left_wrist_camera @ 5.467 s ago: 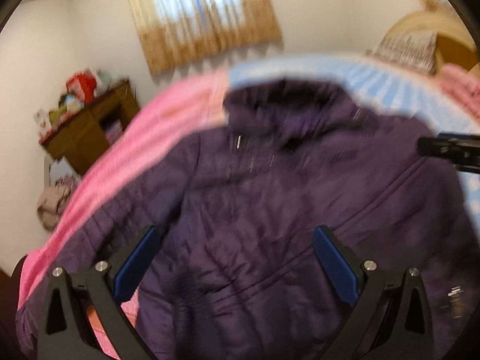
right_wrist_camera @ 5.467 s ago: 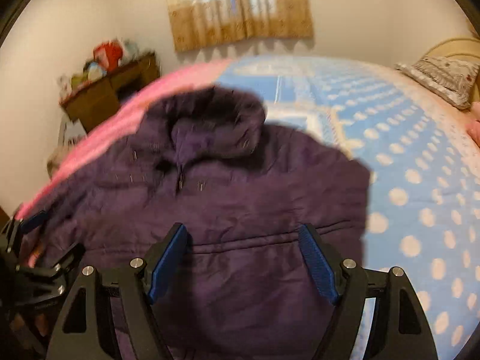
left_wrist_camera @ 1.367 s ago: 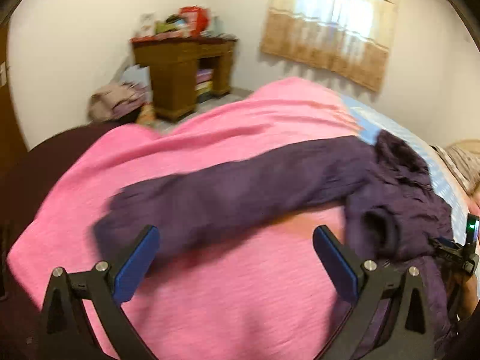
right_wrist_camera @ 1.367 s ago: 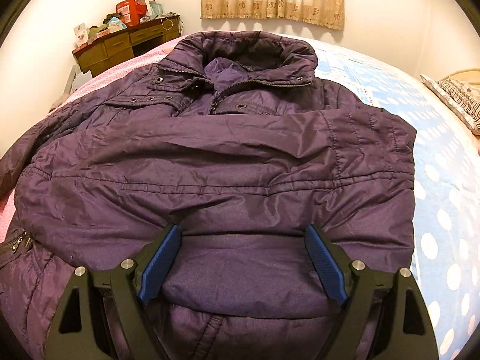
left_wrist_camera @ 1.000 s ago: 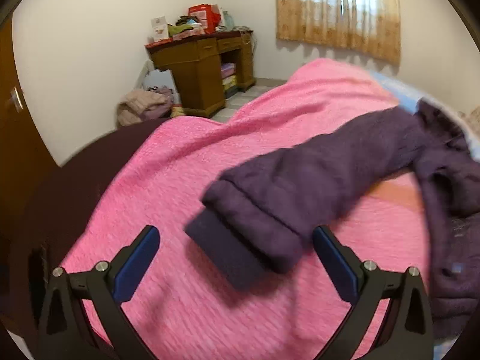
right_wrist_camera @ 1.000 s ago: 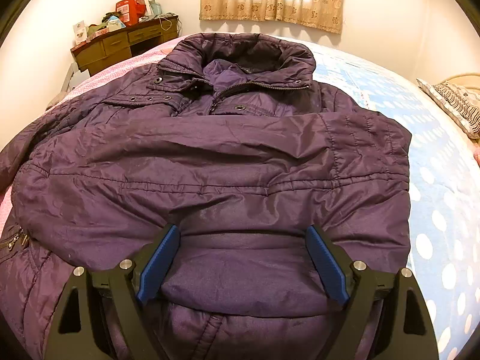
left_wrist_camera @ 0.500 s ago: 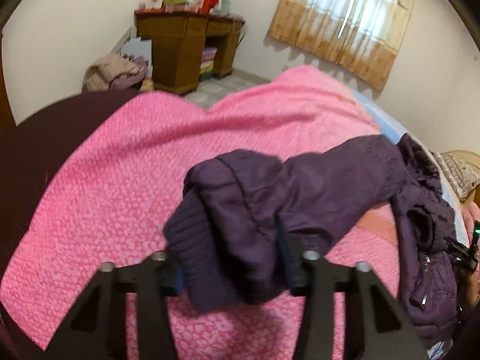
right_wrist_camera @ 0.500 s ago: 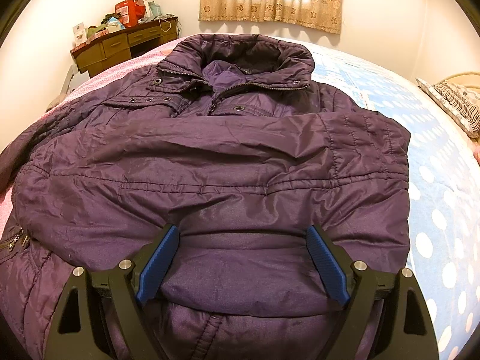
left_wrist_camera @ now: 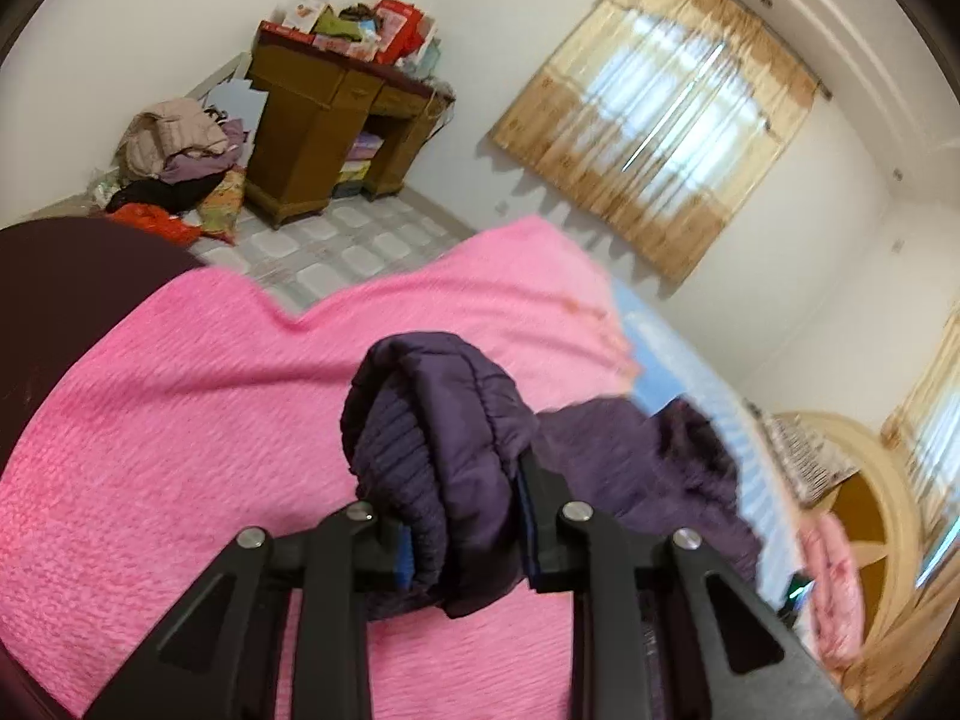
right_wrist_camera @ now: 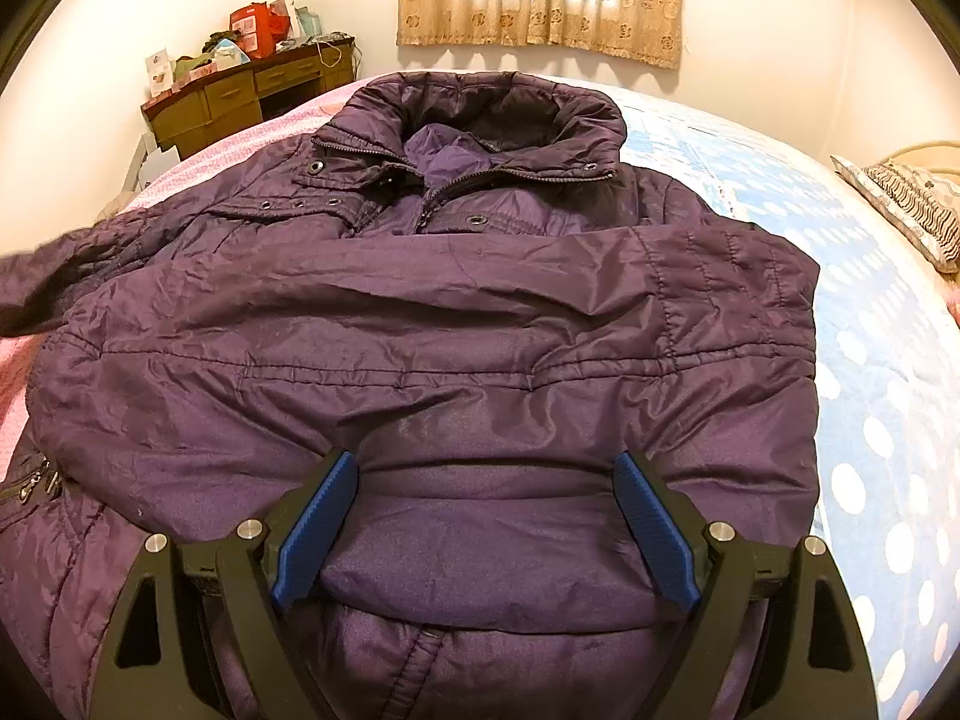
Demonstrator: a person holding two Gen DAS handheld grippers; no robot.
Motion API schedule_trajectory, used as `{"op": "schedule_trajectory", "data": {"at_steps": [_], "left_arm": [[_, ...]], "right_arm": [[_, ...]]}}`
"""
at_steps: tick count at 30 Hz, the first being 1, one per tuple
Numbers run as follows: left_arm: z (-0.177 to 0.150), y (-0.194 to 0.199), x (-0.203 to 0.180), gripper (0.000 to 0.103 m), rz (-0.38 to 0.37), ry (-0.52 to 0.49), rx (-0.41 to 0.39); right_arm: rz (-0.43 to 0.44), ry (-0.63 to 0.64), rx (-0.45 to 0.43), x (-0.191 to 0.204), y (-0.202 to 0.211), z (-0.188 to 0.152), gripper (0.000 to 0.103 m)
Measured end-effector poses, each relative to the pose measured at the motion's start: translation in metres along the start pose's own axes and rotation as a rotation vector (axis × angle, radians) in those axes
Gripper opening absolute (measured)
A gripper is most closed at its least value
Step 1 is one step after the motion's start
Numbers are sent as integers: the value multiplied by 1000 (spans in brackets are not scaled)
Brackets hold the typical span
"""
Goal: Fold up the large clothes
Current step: 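Lift the held sleeve and fold it across the jacket body with the left gripper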
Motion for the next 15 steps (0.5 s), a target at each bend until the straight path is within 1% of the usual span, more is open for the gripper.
{"op": "schedule_trajectory", "data": {"at_steps": [2, 4, 8, 12, 15], "left_arm": [[18, 7, -18, 26, -38, 8, -48], [33, 14, -39, 26, -61, -14, -93], [63, 17, -97, 26, -92, -132, -167], [81, 6, -164, 26, -169, -236, -203], [82, -10, -225, 26, -244, -320, -211]], "right_arm": [[4, -4, -2, -1, 0, 0, 88], [4, -5, -3, 0, 1, 1, 88], [4, -7, -8, 0, 1, 0, 88], [11, -17, -16, -1, 3, 0, 88], [42, -46, -33, -6, 8, -1, 88]]}}
Point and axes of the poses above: each gripper's, at about its wrist camera, not at the fingertips, and y roughly against the way its jaws point, x to its left, z to its top, the point moved 2 cm from there along -y, roughly the way its jaws point, and after that the axes turned 15 degrees about -y, right-handed, at the moved point
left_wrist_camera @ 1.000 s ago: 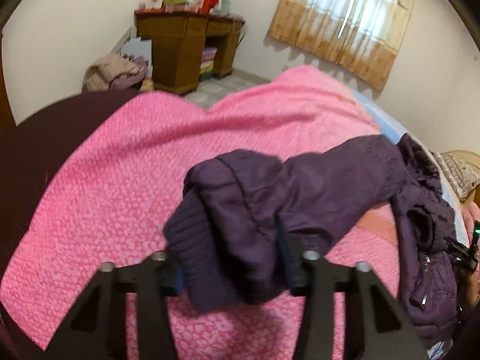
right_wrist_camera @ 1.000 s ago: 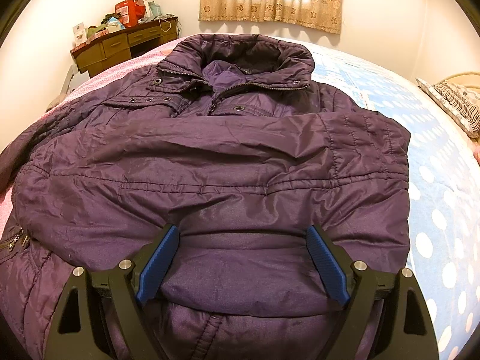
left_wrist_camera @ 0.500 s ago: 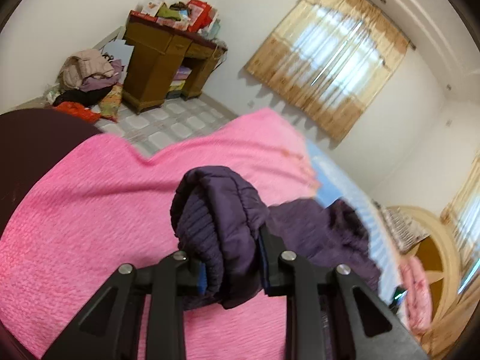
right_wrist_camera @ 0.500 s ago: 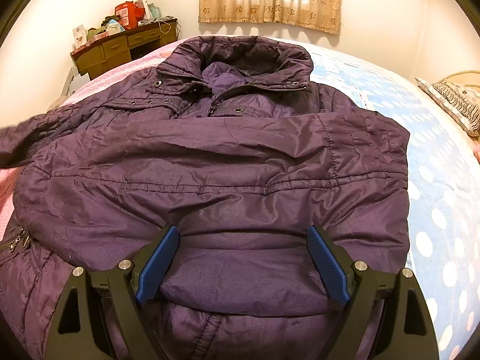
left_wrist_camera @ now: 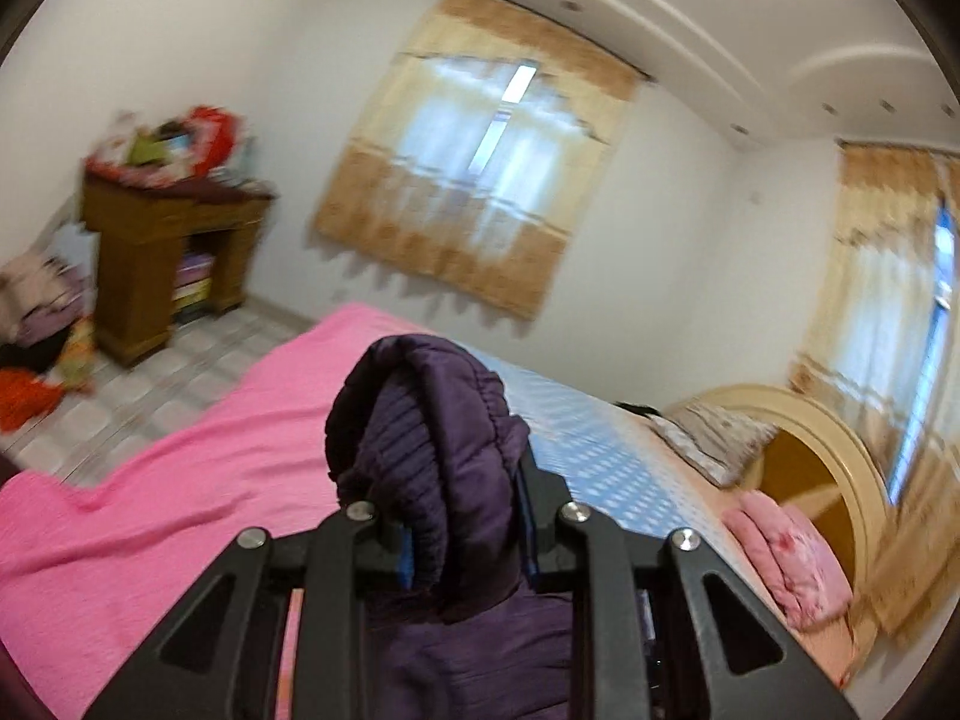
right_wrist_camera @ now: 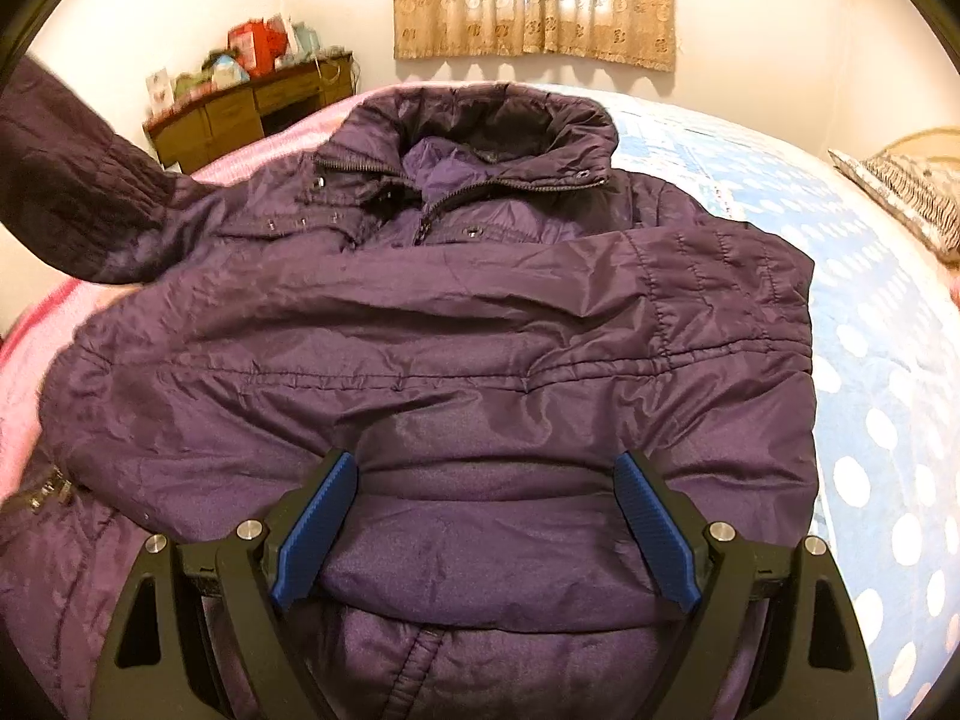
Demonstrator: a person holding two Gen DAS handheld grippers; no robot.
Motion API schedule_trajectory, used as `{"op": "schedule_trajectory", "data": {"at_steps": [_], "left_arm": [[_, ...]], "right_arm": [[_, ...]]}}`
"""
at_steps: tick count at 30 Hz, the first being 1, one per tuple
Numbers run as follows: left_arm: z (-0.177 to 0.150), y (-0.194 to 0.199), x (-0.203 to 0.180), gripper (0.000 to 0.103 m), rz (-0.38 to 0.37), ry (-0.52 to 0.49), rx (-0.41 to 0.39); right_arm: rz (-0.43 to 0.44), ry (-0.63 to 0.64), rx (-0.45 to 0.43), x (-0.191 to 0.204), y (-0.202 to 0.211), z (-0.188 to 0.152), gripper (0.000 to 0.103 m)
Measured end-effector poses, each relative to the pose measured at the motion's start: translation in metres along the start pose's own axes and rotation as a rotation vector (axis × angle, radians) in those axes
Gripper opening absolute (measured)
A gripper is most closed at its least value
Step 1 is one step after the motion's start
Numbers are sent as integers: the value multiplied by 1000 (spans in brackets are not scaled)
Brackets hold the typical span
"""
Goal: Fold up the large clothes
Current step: 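Lift the held sleeve and fold it across the jacket body with the left gripper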
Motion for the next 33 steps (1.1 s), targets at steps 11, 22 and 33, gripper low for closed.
{"op": "schedule_trajectory", "data": {"at_steps": [11, 22, 33], "left_arm": [[-49, -132, -146, 26, -66, -269, 121], [-152, -179, -210, 84, -53, -493, 325], [-179, -181, -33, 103, 256, -680, 494]], "right_arm": [[309, -398, -167, -71, 39, 3, 89], [397, -659, -256, -113, 41, -1, 93], [348, -609, -251, -103, 40, 3, 95]]}}
Point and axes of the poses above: each gripper's, at about its wrist camera, not at the fingertips, and y roughly against the way its jaws point, x to its left, z to its top, the point moved 2 cm from there along -y, roughly the way its jaws point, and after that the axes turned 15 degrees about -y, right-handed, at the moved point
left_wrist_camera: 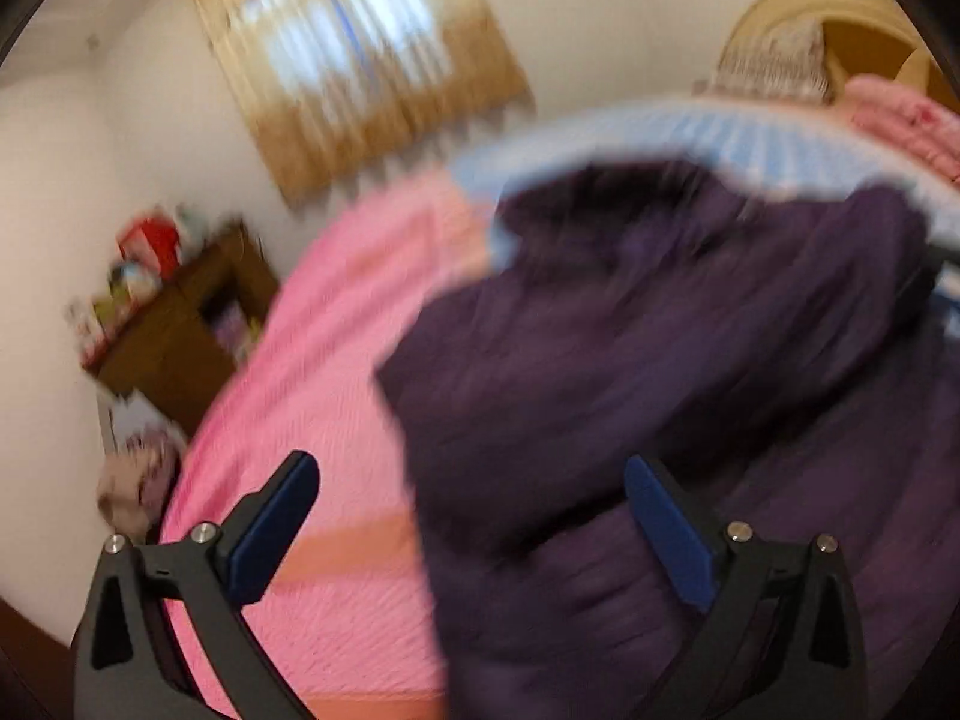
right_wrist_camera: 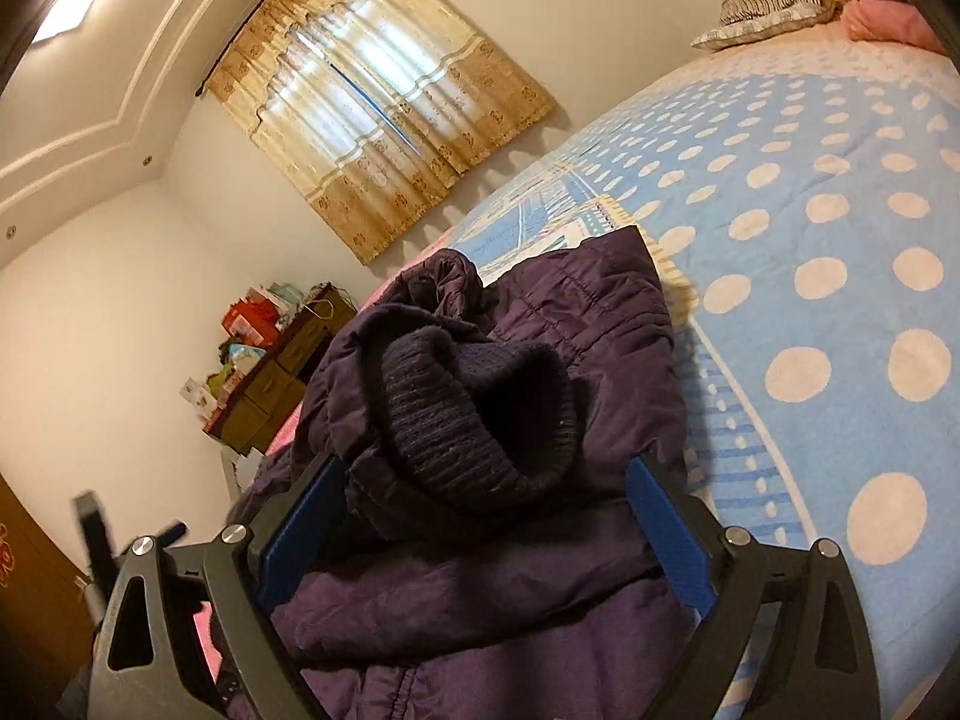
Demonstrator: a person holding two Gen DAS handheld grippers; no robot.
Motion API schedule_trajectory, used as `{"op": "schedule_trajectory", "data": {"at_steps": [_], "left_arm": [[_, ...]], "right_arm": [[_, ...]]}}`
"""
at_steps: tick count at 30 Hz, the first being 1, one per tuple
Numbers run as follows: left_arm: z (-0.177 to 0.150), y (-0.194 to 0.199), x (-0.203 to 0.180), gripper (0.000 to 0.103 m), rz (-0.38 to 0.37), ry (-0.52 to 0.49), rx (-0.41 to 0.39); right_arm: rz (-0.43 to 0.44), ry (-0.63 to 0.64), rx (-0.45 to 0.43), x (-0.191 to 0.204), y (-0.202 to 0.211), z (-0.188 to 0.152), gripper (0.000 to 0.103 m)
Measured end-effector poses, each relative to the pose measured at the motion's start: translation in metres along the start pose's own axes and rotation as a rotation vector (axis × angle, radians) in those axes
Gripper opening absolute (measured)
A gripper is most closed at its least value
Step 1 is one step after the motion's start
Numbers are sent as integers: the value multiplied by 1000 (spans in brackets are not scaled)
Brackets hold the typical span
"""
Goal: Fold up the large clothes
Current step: 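Lift the held sleeve and fold it across the jacket body with the left gripper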
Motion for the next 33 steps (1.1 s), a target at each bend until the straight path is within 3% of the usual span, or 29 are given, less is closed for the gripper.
{"op": "schedule_trajectory", "data": {"at_steps": [2, 6, 9, 11, 12, 16, 19, 22, 26, 29, 30, 33], "left_arm": [[-16, -18, 13, 103, -42, 30, 53], [-11, -27, 15, 103, -115, 79, 45], [-3, -36, 14, 103, -77, 91, 63], [-11, -51, 18, 103, 33, 115, 149], [-17, -57, 25, 103, 53, 144, 181], [-48, -65, 46, 103, 36, 258, 242], [-61, -51, 47, 103, -8, 273, 217], [-57, -21, 45, 103, 0, 256, 182], [-21, 30, 39, 103, 75, 203, 16], [9, 48, 41, 103, 72, 249, -80], [23, 46, 39, 103, 53, 269, -102], [52, 22, 26, 103, 25, 304, -89]], "right_arm": [[-20, 20, 1, 3, -3, -1, 96], [-39, 34, 4, 1, -2, -2, 96], [-45, 34, 6, 0, -2, -3, 96], [-41, 33, 7, -1, -2, -2, 96], [-40, 32, 6, 1, 1, -5, 96], [-40, 35, 8, 2, 1, -5, 96], [-45, 40, -10, 4, 5, -4, 96], [-118, 121, -107, 23, 26, 0, 96], [-120, 262, -153, 73, 47, 5, 96], [-110, 392, -79, 119, 29, 5, 95], [-111, 424, -49, 129, 20, 4, 89], [-148, 514, 40, 147, -11, -3, 76]]}}
Point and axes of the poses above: each gripper's, at about its wrist camera, not at the fingertips, and y roughly against the way its jaws point, x to its left, z to its top, the point moved 2 cm from there along -y, roughly the way its jaws point, and after that the axes turned 15 degrees about -y, right-handed, at the moved point
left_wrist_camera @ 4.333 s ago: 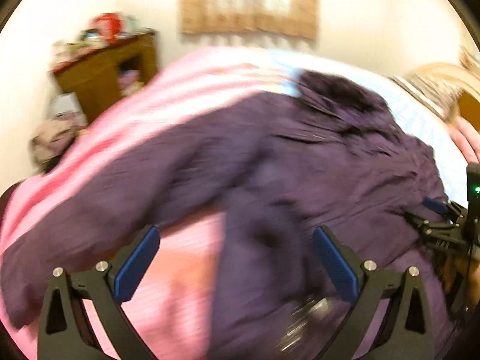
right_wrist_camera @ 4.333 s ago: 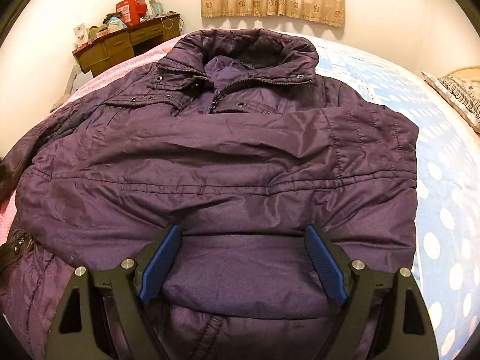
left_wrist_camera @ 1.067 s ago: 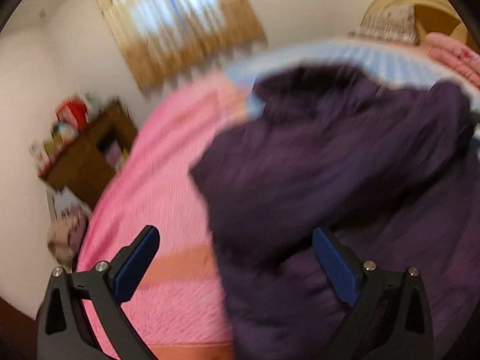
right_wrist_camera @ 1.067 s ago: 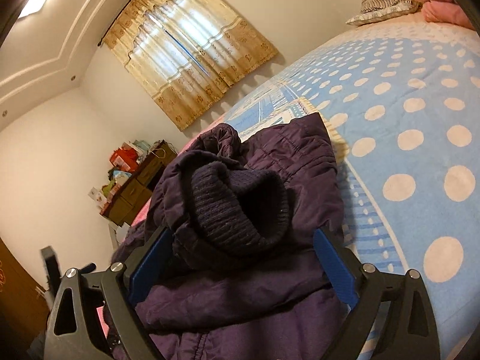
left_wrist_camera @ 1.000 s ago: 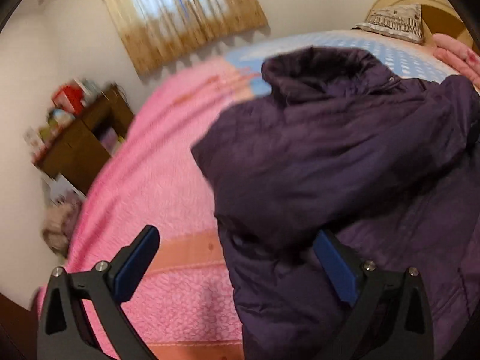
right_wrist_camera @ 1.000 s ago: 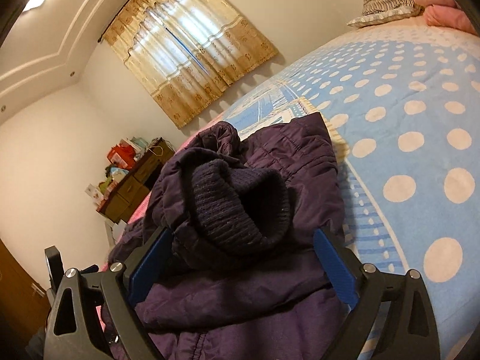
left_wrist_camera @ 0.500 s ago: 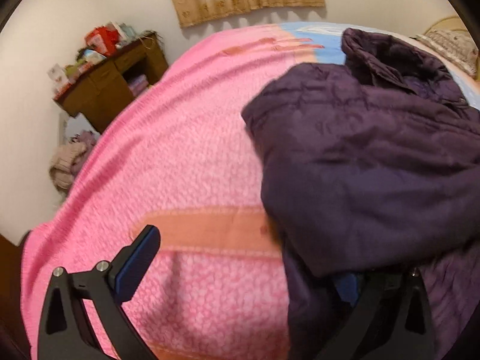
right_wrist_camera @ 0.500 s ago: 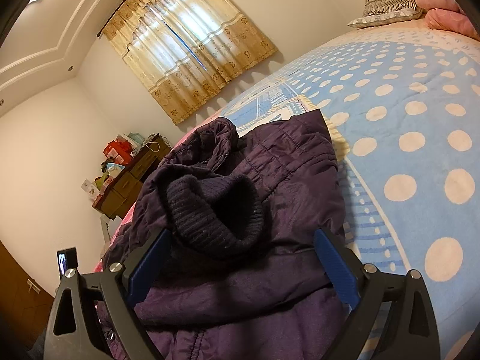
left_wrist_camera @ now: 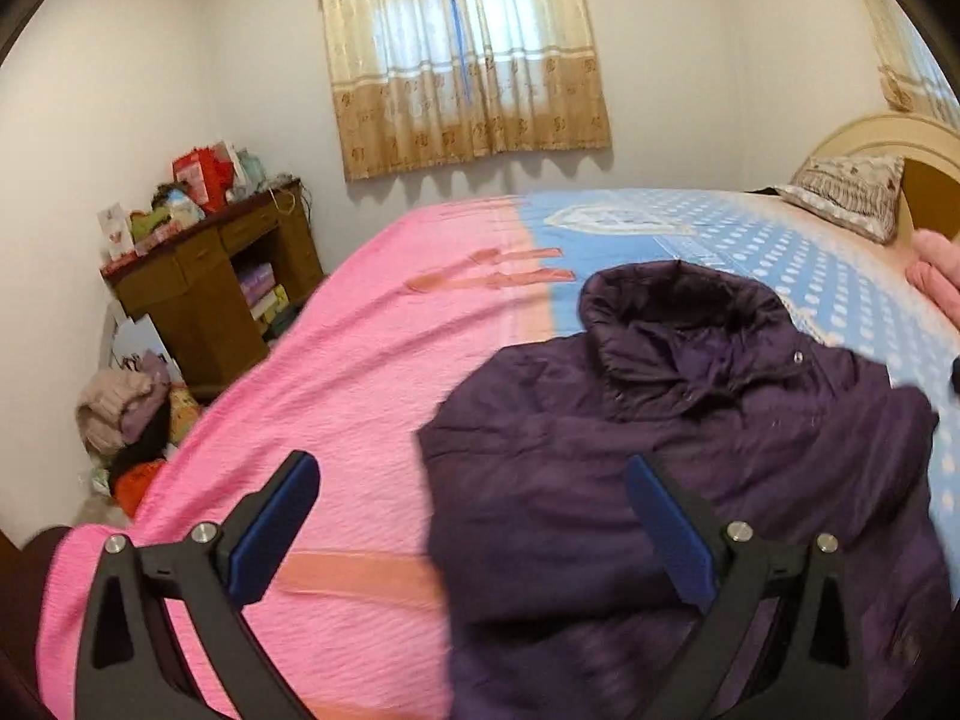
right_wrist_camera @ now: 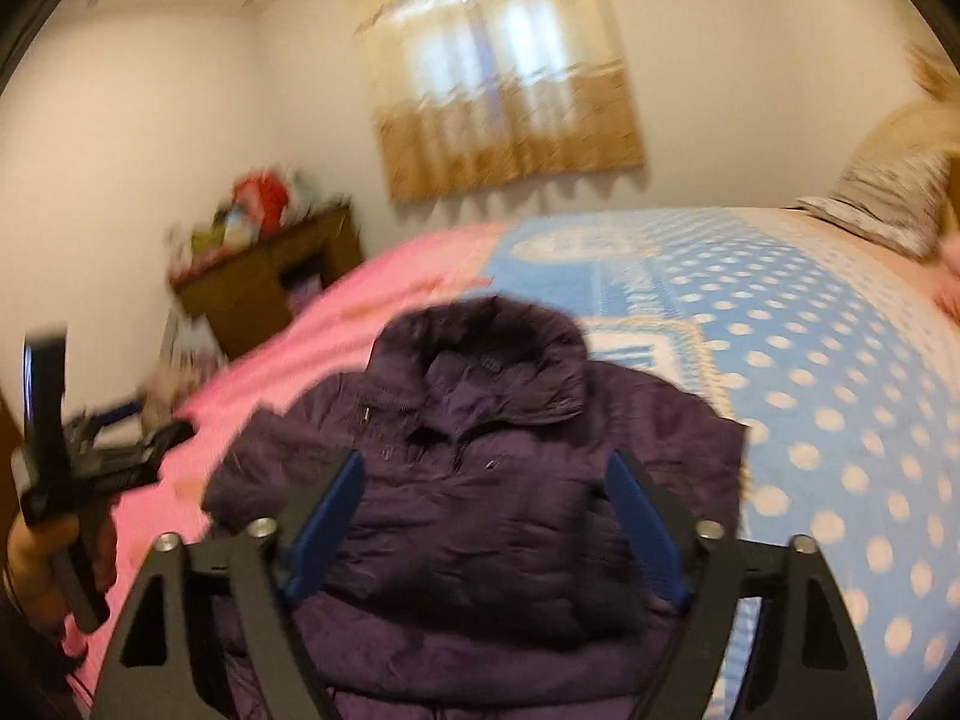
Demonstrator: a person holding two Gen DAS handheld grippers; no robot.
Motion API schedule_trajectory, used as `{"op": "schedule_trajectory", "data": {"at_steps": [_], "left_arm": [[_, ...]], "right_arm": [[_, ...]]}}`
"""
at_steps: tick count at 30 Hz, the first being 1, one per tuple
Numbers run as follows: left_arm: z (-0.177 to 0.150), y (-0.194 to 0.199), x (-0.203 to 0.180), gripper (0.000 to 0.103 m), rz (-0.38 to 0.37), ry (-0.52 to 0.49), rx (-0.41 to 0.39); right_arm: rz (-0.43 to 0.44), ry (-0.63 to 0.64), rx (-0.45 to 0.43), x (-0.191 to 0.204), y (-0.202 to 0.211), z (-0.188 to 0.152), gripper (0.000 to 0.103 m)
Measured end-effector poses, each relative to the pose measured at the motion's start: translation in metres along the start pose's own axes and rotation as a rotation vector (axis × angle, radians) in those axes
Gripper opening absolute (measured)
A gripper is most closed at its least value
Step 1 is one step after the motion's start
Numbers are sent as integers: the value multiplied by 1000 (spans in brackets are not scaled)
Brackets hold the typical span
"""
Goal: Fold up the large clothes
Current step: 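Lift the held sleeve and fold it across the jacket body with the left gripper, then release the sleeve onto the folded sleeve and smooth it with the left gripper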
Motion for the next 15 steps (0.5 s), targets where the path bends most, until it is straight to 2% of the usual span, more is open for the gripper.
{"op": "schedule_trajectory", "data": {"at_steps": [1, 3, 6, 9, 15], "left_arm": [[2, -9, -9, 103, -22, -1, 13], [-6, -20, -19, 103, -33, -10, 36], [-22, -39, -38, 103, -47, -38, 110], [-46, -59, -46, 103, -77, -35, 187], [-55, -65, -44, 103, -102, 2, 217]], "right_arm": [[-13, 41, 42, 5, -14, -3, 66], [-38, 73, 94, 4, -30, -15, 58], [-87, 83, 132, -14, -48, -34, 58], [-95, 60, 179, -36, -55, -53, 58], [-131, 86, 202, -42, -63, -72, 58]]}}
Point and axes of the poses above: each gripper's, at about its wrist camera, not at the fingertips, and y roughly against the way its jaws point, x to its left, z to its top, the point moved 2 cm from there along -y, roughly the way its jaws point, and after that the axes turned 15 degrees about -y, right-handed, at the moved point
